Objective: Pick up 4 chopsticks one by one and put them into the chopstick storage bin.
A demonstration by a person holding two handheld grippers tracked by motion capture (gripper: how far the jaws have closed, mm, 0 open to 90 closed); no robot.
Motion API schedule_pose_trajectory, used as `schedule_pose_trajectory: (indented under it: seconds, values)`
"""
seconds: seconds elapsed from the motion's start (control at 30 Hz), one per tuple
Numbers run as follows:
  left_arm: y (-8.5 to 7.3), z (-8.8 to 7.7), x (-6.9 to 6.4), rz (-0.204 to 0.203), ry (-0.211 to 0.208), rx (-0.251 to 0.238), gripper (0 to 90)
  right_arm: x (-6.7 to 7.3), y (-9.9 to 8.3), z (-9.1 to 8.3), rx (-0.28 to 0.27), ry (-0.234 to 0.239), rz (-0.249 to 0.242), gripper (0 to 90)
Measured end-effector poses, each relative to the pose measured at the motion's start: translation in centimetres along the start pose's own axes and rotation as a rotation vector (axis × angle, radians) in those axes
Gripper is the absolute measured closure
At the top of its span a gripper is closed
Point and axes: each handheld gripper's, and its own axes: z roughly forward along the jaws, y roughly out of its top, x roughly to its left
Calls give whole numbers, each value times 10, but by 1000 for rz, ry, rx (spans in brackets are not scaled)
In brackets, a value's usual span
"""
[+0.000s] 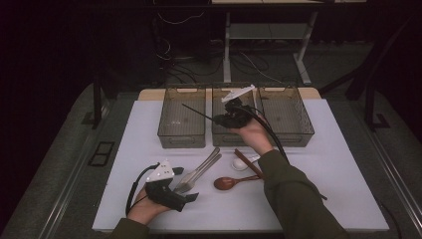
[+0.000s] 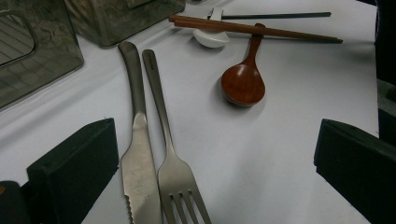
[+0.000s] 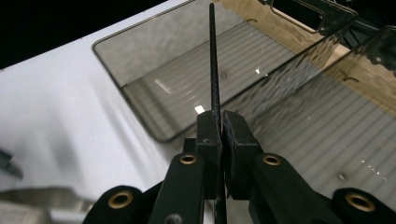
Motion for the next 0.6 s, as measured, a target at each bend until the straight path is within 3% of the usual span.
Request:
schedule_pose_trajectory:
  seconds: [0.6]
  values:
    - [1, 0, -1, 11, -10, -2, 0, 9, 34, 63, 84, -39, 41, 854]
